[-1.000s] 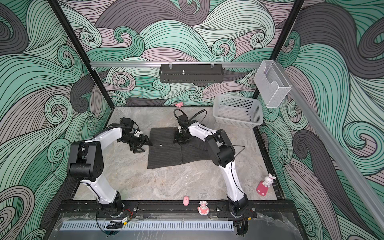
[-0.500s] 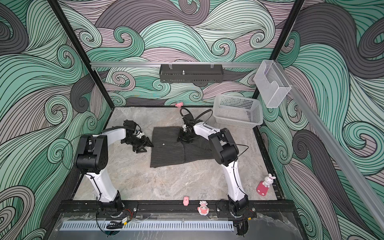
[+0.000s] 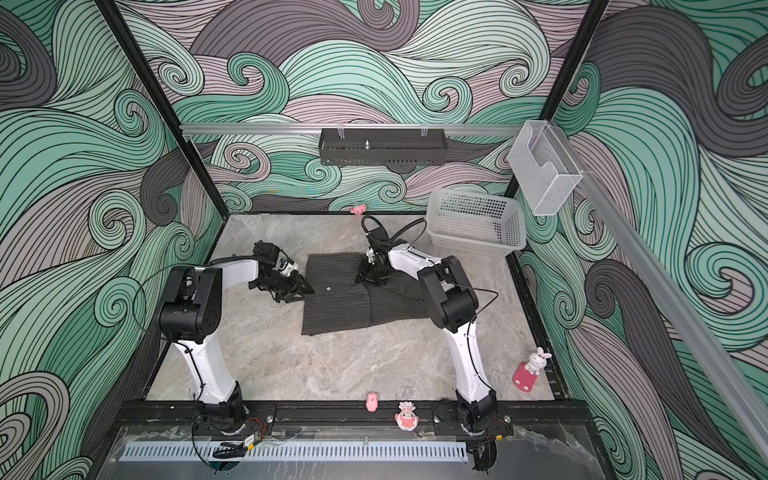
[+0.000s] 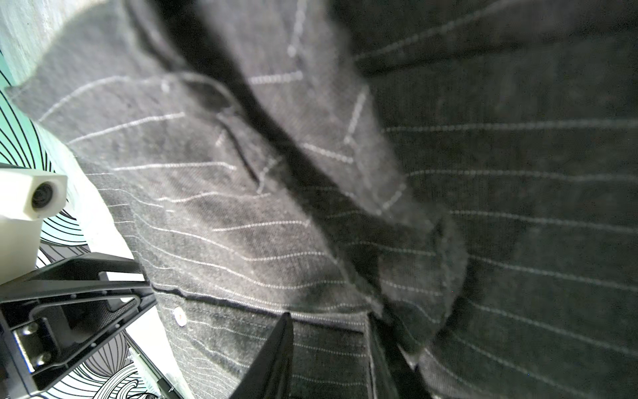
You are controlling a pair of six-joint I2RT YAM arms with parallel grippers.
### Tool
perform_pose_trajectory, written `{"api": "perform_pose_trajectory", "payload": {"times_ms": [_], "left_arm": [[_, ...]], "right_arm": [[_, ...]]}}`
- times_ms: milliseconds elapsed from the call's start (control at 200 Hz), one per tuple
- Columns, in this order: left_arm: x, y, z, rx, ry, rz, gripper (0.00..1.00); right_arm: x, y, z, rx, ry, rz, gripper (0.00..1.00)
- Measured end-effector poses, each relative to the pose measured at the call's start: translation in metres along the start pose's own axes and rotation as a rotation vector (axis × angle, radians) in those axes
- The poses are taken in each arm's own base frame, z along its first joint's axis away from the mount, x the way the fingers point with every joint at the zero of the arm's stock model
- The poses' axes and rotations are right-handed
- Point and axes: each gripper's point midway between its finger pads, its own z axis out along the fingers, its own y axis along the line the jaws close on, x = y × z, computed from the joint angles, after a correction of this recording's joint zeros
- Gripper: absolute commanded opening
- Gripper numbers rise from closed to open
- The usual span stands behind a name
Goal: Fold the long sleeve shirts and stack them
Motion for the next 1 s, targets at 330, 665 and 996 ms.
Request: {"api": "perform_pose_trajectory", "payload": {"times_ms": [330, 665, 996], "left_arm": [[0.003, -0.004, 0.012, 0.077, 0.009, -0.021, 0.00], [0.000, 0.021, -0.047, -0.270, -0.120, -0.012, 0.00], [-0.009, 0.037, -0.135, -0.585, -0.200, 0.011, 0.00]], "right_arm": [[0.002, 0.002, 0.000, -0.015, 0.009, 0.010, 0.36], [0.033, 0.039, 0.003, -0.027, 0.044, -0.041, 0.48], [0.059, 0.079, -0.027, -0.041, 0.034, -0.105, 0.35]]}}
